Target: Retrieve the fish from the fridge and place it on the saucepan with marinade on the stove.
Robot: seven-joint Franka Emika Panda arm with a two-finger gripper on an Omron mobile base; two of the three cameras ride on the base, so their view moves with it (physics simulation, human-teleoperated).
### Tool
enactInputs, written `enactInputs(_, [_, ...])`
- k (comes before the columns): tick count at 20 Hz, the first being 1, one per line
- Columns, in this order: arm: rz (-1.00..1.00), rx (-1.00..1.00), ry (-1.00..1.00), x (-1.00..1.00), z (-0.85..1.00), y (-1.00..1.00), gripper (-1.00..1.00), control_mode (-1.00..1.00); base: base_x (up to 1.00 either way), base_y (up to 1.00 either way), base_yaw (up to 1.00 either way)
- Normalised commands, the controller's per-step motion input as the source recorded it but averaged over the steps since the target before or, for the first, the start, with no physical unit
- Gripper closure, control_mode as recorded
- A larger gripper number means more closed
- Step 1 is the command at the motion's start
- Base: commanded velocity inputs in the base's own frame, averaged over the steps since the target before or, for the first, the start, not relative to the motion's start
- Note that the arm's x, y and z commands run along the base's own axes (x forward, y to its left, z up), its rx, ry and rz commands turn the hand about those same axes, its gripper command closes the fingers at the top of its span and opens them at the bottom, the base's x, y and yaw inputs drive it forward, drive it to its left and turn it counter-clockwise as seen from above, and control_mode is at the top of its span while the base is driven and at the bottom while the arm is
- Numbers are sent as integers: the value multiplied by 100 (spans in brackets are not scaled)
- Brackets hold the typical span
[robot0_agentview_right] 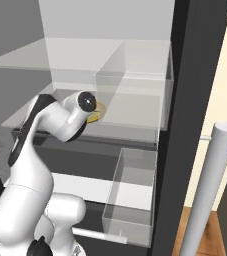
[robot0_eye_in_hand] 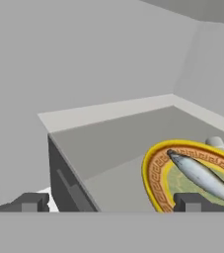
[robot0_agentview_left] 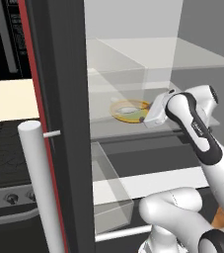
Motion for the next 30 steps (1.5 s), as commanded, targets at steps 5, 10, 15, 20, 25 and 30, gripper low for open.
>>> enactInputs(5, [5,0,0,5,0,4,-100,-100,0,0,0])
enactInputs(10, [6,0,0,5,0,1,-100,-100,0,0,0])
enactInputs(15, [6,0,-4,5,0,0,-100,-100,0,0,0])
enactInputs(20, [4,0,-2,10,0,0,-100,-100,0,0,0])
enactInputs(25, [2,0,0,7,0,0,-100,-100,0,0,0])
enactInputs(30, [0,0,0,2,0,0,-100,-100,0,0,0])
